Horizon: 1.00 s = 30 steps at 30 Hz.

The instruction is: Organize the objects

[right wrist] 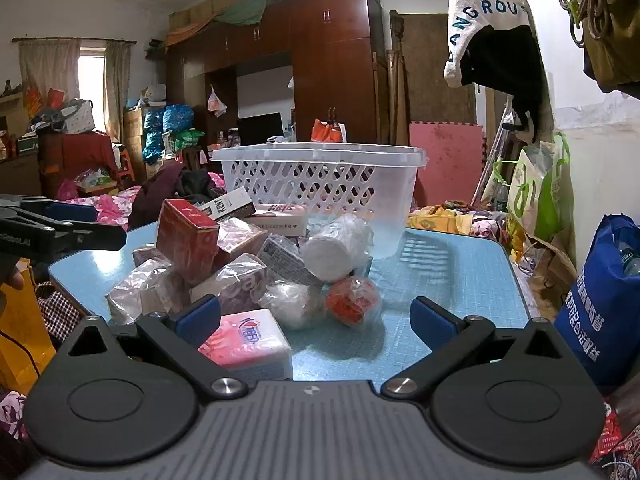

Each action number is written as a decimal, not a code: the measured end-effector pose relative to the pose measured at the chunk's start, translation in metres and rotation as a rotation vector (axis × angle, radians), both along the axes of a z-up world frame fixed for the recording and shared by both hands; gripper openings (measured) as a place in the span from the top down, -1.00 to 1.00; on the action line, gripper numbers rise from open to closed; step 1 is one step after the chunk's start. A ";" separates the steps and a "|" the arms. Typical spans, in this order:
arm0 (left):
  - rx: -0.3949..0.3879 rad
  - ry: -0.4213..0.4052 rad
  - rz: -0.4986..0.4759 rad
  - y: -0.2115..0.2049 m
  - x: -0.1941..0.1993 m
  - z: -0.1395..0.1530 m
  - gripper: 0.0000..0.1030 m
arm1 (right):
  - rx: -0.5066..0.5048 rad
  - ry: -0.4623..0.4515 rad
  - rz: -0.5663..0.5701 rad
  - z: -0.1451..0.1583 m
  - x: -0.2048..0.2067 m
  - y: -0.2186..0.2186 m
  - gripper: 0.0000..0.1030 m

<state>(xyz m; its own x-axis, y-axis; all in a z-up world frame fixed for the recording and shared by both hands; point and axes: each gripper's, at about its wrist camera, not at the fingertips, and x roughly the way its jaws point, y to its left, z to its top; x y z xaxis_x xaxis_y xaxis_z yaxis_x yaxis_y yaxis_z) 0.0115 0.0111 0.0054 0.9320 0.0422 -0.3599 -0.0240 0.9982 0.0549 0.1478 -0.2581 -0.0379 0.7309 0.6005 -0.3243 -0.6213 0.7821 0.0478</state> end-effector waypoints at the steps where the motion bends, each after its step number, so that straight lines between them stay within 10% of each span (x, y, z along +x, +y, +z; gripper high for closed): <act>1: 0.000 0.000 -0.001 0.000 0.000 0.000 -1.00 | -0.001 -0.001 0.000 0.000 0.000 0.000 -1.00; 30: 0.000 0.005 -0.001 -0.001 0.001 -0.001 -1.00 | -0.008 0.000 0.001 -0.003 0.000 -0.001 -1.00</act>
